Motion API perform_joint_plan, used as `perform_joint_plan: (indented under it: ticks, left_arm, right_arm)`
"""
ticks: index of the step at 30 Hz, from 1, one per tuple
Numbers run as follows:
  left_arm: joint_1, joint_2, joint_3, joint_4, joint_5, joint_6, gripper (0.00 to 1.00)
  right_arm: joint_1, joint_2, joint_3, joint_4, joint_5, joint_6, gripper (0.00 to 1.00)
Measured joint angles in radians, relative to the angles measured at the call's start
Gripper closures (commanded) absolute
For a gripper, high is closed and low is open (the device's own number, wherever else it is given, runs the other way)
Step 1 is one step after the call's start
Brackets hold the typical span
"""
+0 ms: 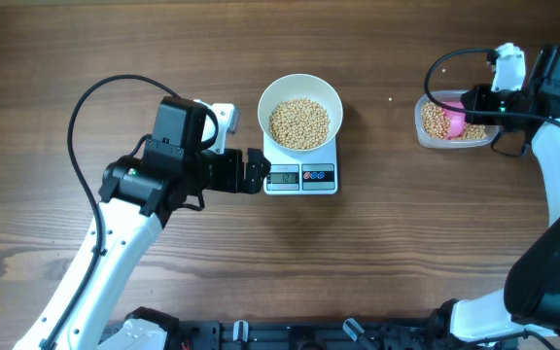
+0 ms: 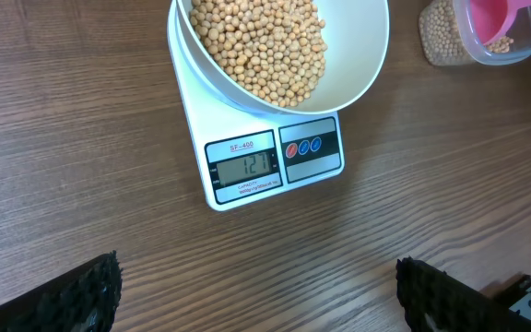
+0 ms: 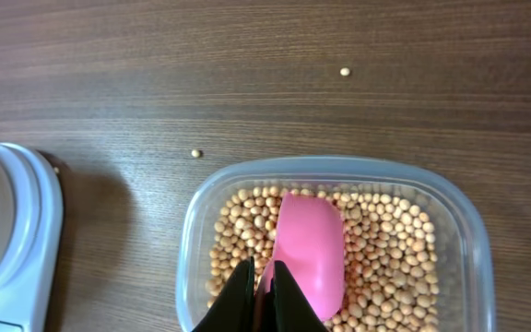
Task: Scoop item into bowl and weigh 150g on scale
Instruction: 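Lower the pink scoop into the tub and drag it through soybeans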
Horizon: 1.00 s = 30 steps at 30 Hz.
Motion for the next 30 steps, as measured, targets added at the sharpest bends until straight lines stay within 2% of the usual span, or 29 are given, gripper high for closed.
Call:
perform_joint_plan:
  ticks: [12, 23, 30]
  left_arm:
    - [0.0, 0.0, 0.0, 0.0, 0.0, 0.0, 0.0]
    - [0.0, 0.0, 0.0, 0.0, 0.0, 0.0, 0.0]
    - [0.0, 0.0, 0.0, 0.0, 0.0, 0.0, 0.0]
  right_arm:
    - [-0.012, 0.0, 0.0, -0.002, -0.019, 0.04, 0.96]
    - [-0.155, 0.0, -0.001, -0.005, -0.27, 0.135, 0.96]
    - [-0.202, 0.0, -0.001, -0.022, -0.325, 0.182, 0.96]
